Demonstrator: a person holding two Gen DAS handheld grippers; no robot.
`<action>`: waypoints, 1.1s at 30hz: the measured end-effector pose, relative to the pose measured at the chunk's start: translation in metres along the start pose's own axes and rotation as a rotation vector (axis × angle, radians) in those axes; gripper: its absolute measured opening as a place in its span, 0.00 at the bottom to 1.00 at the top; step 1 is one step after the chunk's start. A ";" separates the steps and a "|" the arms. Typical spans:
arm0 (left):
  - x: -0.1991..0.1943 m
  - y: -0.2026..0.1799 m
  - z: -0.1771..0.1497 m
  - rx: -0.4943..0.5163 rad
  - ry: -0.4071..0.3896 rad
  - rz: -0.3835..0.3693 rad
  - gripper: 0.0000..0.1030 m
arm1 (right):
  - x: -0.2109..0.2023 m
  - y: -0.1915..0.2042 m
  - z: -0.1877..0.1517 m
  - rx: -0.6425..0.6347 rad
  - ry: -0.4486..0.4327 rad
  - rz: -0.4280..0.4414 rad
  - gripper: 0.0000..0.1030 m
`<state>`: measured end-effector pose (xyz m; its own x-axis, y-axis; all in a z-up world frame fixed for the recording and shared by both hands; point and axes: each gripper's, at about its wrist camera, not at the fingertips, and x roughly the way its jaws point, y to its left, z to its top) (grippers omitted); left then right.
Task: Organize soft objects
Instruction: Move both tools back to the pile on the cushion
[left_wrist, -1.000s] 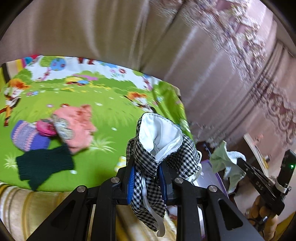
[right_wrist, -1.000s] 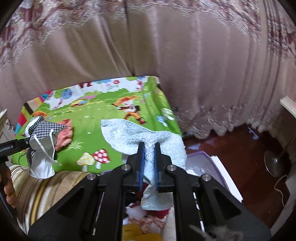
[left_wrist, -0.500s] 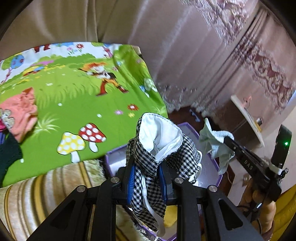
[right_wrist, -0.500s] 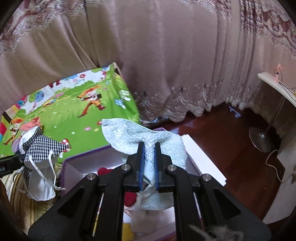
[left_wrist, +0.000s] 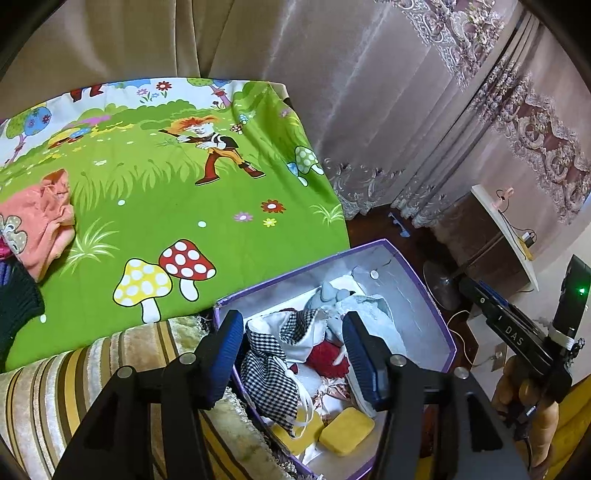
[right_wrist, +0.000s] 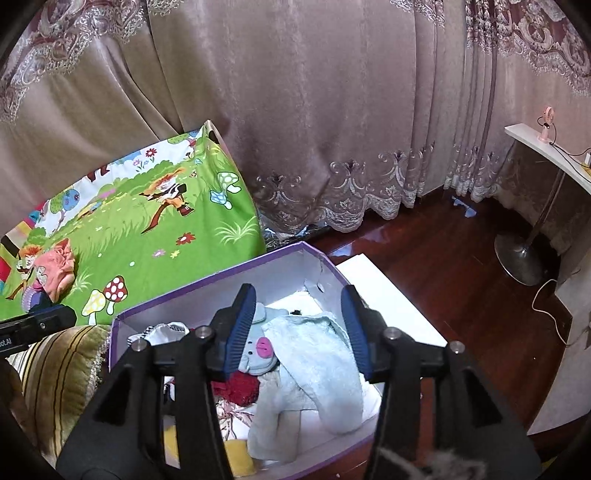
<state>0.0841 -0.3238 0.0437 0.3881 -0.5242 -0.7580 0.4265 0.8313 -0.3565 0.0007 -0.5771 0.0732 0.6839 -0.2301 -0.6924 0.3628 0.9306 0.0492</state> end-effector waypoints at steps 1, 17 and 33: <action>0.000 0.000 0.000 0.001 -0.002 0.000 0.55 | 0.000 0.001 0.000 0.000 0.000 0.002 0.51; -0.033 0.044 0.006 -0.083 -0.087 0.030 0.55 | -0.005 0.053 0.006 -0.094 0.004 0.081 0.52; -0.082 0.157 0.011 -0.248 -0.166 0.148 0.56 | -0.008 0.141 0.015 -0.241 0.029 0.189 0.62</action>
<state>0.1279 -0.1522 0.0558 0.5676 -0.4007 -0.7193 0.1520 0.9096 -0.3867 0.0554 -0.4478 0.0964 0.7054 -0.0418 -0.7076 0.0678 0.9977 0.0088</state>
